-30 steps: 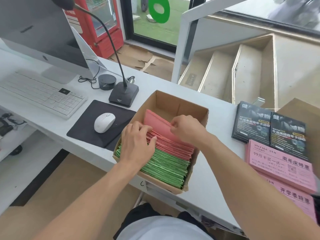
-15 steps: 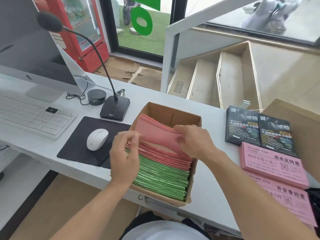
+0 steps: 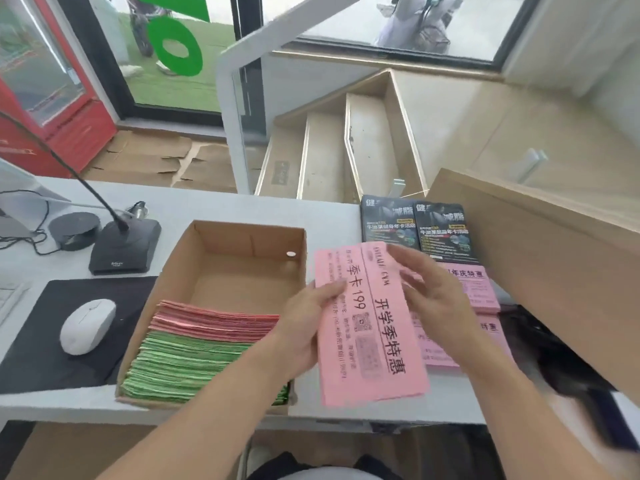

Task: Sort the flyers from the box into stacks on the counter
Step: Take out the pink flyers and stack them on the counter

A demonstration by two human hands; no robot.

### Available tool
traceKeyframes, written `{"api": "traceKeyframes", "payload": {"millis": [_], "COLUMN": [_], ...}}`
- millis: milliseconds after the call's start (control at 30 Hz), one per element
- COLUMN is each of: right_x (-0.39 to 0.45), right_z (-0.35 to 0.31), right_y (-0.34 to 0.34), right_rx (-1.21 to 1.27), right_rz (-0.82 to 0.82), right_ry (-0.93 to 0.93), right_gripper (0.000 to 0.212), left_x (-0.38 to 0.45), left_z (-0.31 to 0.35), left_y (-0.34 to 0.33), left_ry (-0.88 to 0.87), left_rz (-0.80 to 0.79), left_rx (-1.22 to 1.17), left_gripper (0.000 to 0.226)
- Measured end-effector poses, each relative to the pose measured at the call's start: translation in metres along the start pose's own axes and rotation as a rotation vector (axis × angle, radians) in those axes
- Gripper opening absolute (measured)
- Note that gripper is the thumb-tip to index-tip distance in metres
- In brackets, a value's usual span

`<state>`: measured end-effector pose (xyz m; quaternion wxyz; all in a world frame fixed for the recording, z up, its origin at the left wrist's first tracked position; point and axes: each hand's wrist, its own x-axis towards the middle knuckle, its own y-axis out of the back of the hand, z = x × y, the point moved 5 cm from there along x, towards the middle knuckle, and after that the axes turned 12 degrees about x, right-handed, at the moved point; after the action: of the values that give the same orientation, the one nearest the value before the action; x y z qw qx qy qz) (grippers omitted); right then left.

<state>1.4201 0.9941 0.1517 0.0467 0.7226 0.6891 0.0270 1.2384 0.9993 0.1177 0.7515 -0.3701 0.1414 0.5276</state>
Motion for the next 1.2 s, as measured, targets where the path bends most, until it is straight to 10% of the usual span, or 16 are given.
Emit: {"api": "traceKeyframes", "payload": {"millis": [133,300,667,1200], "right_x": [-0.045,-0.077,-0.111,-0.100], "right_z": [0.039,0.053,0.097,0.138], "right_y": [0.025,0.063,0.148,0.194], "right_rx": [0.415,0.066,-0.389,0.003], "right_rz": [-0.144,-0.020,0.018,0.480], "right_ry": [-0.401,-0.348,-0.261,-0.326], "right_gripper": [0.063,0.023,0.029,0.032], "left_x": [0.024,0.041,0.055,0.080], "left_z": [-0.016,-0.040,-0.106,-0.118], "left_y": [-0.033,-0.050,-0.034,-0.073], "left_ry": [-0.142,-0.235,-0.329,-0.211], "left_rz": [0.082,0.061,0.088,0.265], "left_rx": [-0.039,0.112,1.078,0.809], "left_gripper": [0.026,0.024,0.020,0.026]}}
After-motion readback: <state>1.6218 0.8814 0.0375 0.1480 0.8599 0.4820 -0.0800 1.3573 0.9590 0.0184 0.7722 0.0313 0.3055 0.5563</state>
